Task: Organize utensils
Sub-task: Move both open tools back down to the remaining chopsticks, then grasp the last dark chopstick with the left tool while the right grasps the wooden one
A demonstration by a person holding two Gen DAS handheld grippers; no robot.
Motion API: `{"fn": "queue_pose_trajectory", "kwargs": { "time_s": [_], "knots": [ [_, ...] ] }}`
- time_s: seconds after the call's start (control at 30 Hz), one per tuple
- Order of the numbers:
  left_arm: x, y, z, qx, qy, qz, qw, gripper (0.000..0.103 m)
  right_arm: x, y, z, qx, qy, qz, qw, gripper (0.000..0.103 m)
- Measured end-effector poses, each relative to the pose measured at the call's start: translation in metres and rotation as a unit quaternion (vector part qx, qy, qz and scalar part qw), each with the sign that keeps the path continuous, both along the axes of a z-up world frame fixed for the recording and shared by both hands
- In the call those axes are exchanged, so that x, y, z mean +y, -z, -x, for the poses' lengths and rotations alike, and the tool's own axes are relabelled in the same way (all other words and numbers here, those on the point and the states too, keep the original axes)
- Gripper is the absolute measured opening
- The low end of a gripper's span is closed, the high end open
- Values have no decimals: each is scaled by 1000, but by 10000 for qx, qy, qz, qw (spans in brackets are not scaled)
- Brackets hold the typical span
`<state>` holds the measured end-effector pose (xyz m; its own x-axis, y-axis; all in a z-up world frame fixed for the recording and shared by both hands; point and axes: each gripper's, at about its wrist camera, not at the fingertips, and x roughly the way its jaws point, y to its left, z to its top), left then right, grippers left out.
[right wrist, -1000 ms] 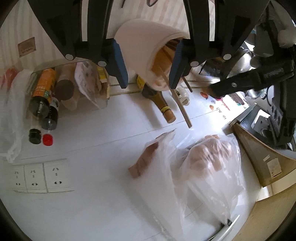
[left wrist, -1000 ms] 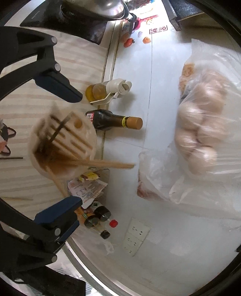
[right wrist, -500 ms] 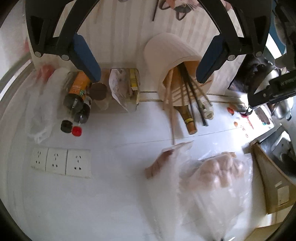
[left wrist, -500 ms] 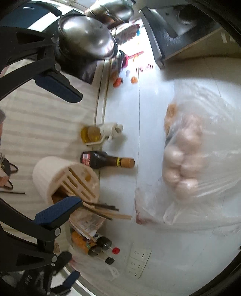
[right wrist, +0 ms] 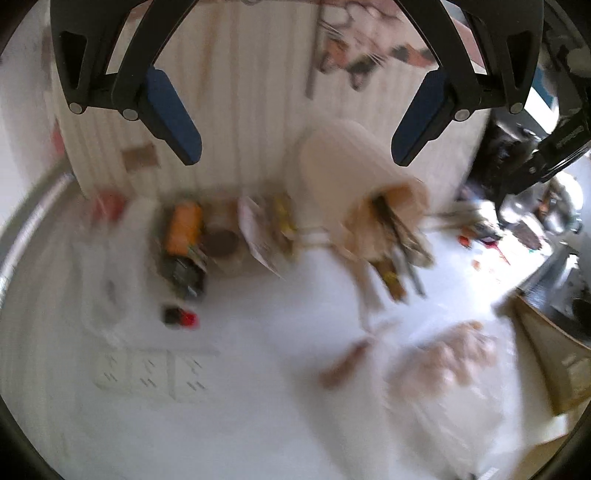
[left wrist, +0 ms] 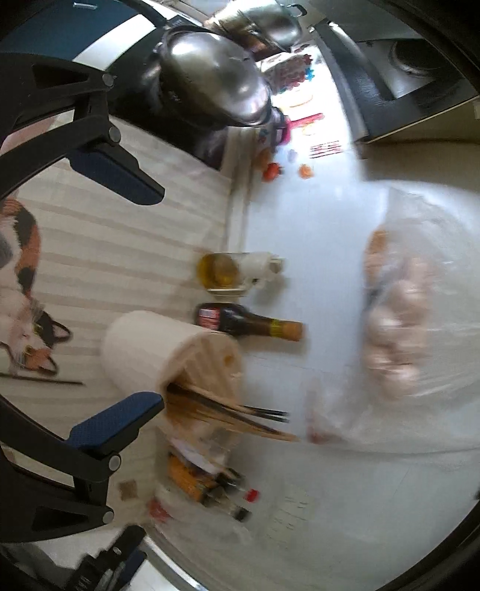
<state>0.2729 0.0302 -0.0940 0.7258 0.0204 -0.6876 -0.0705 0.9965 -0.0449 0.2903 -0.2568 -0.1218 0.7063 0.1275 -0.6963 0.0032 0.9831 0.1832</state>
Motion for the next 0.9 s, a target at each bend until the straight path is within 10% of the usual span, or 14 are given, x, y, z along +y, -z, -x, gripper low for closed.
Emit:
{"fn": "queue_pose_trajectory", "kwargs": {
  "time_s": [0.23, 0.47, 0.9],
  "knots": [
    [-30, 90, -8, 1275, 61, -319, 9913, 103, -53, 88, -3, 1324, 470, 93, 9900, 103],
    [-84, 183, -7, 2565, 635, -251, 9641, 103, -77, 192, -11, 2681, 492, 132, 9620, 99],
    [-157, 241, 2, 3282, 1457, -307, 9328, 97, -93, 248, -9, 3310, 380, -37, 9429, 74]
  ]
}}
